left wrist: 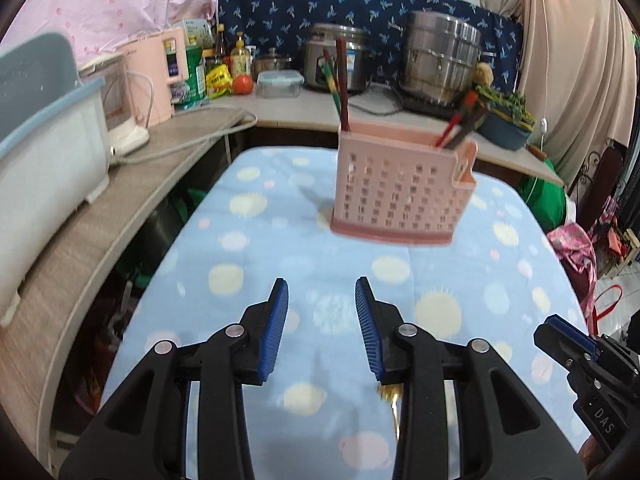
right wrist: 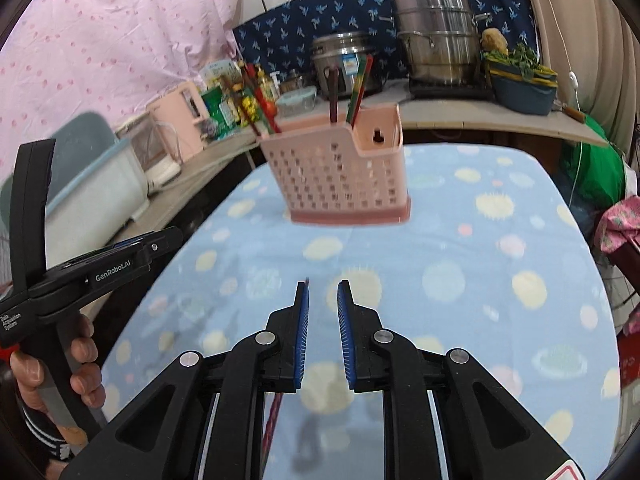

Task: Organize utensils
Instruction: 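Move both tools back down to the last dark red chopstick and gold spoon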

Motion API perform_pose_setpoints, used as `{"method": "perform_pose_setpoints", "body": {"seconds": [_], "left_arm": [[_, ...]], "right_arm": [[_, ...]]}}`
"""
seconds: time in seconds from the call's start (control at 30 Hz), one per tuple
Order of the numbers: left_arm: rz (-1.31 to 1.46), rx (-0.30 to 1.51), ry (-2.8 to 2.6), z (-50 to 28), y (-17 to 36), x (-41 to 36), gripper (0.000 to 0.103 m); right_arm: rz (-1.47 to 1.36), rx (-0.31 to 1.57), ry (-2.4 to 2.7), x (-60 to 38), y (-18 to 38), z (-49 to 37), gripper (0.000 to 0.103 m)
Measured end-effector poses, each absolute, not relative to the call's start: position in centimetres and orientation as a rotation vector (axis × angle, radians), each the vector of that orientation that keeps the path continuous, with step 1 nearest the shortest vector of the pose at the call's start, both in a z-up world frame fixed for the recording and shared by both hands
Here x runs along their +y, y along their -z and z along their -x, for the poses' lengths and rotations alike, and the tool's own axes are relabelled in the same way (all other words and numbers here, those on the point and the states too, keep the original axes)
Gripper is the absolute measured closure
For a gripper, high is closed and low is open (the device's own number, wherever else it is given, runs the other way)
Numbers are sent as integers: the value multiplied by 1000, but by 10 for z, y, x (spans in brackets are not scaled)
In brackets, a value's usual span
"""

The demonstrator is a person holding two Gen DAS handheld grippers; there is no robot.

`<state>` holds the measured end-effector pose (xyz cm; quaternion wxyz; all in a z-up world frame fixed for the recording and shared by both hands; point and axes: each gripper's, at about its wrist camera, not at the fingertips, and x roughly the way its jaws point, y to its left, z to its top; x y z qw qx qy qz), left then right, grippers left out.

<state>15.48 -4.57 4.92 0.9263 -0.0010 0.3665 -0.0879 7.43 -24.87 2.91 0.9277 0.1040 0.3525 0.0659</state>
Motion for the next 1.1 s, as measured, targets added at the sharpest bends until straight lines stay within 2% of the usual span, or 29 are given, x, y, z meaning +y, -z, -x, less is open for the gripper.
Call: {"method": "perform_pose_setpoints", "body": {"seconds": [0.47,0.8,1.1], "left_arm": [[-11,934,173,-100,31,-27,70],[-22,960,185,-84,41,-27,69],[-25,973,185,-78,45,-27,64]], "right_arm": [[-218,858,-169,-211,34,-18,87],[-207,908,-205,-189,51,-11,87],[-192,930,-216,-180,60,-12,87]]}}
